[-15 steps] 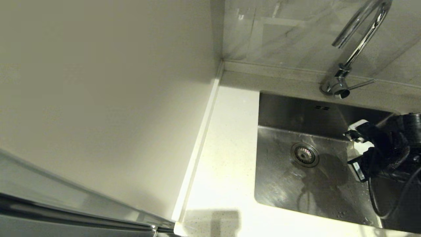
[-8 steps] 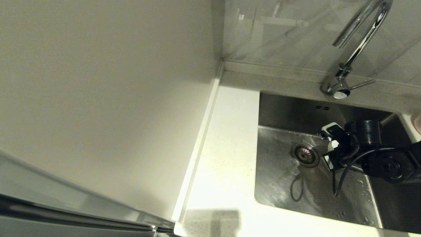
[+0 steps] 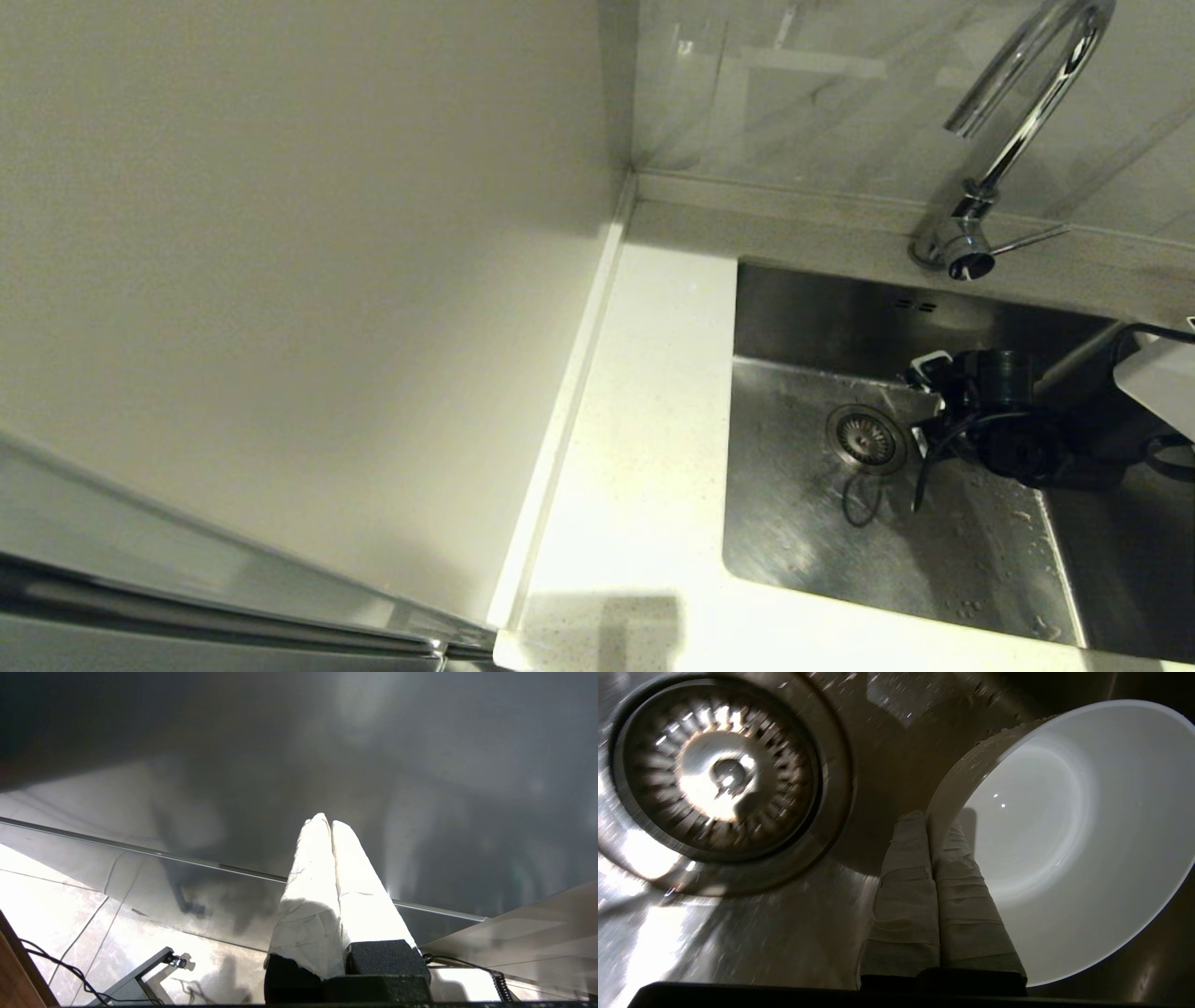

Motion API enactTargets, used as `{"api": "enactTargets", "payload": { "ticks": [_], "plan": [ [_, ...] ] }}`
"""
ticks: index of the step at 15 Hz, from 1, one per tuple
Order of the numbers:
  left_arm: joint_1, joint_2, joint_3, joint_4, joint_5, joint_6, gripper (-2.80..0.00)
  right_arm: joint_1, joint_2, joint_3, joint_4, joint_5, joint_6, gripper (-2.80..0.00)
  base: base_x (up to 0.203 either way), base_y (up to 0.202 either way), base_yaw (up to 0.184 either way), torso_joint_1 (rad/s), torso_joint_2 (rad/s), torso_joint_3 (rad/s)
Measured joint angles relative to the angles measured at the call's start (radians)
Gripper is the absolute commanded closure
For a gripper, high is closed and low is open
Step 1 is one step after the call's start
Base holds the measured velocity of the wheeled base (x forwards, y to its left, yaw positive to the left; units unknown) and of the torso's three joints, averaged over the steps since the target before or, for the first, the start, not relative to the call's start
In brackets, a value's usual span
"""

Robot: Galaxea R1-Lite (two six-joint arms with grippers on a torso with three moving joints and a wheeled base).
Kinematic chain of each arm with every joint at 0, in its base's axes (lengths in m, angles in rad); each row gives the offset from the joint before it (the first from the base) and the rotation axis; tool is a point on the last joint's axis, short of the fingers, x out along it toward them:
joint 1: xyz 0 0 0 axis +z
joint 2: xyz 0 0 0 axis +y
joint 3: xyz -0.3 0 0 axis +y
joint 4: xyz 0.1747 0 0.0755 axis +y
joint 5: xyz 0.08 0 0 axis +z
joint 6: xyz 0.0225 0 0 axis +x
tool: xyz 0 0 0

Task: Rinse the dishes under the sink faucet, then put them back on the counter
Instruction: Put a bowl into the sink

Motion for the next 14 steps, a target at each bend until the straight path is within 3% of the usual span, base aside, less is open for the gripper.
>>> {"api": "enactTargets", "payload": {
  "ticks": [2,3,10,14],
  "plan": [
    [0.0,0.0,0.0,0.0,0.0,0.0,0.0,-0.016,0.028,-0.039,0.003,-0.01,-0.01,0.0,0.0,0.0,0.0,0.0,0.0,0.0],
    [0.0,0.0,0.0,0.0,0.0,0.0,0.0,-0.023,0.039,-0.048,0.004,-0.011,-0.019,-2.8,0.0,0.0,0.0,0.0,0.0,0.0],
    [0.0,0.0,0.0,0.0,0.0,0.0,0.0,-0.035,0.029,-0.05,0.004,-0.012,-0.021,-2.8,0.0,0.0,0.0,0.0,0.0,0.0],
    [0.0,0.0,0.0,0.0,0.001,0.0,0.0,-0.031,-0.189,0.079,0.008,-0.011,-0.019,-2.8,0.0,0.0,0.0,0.0,0.0,0.0]
  ]
}}
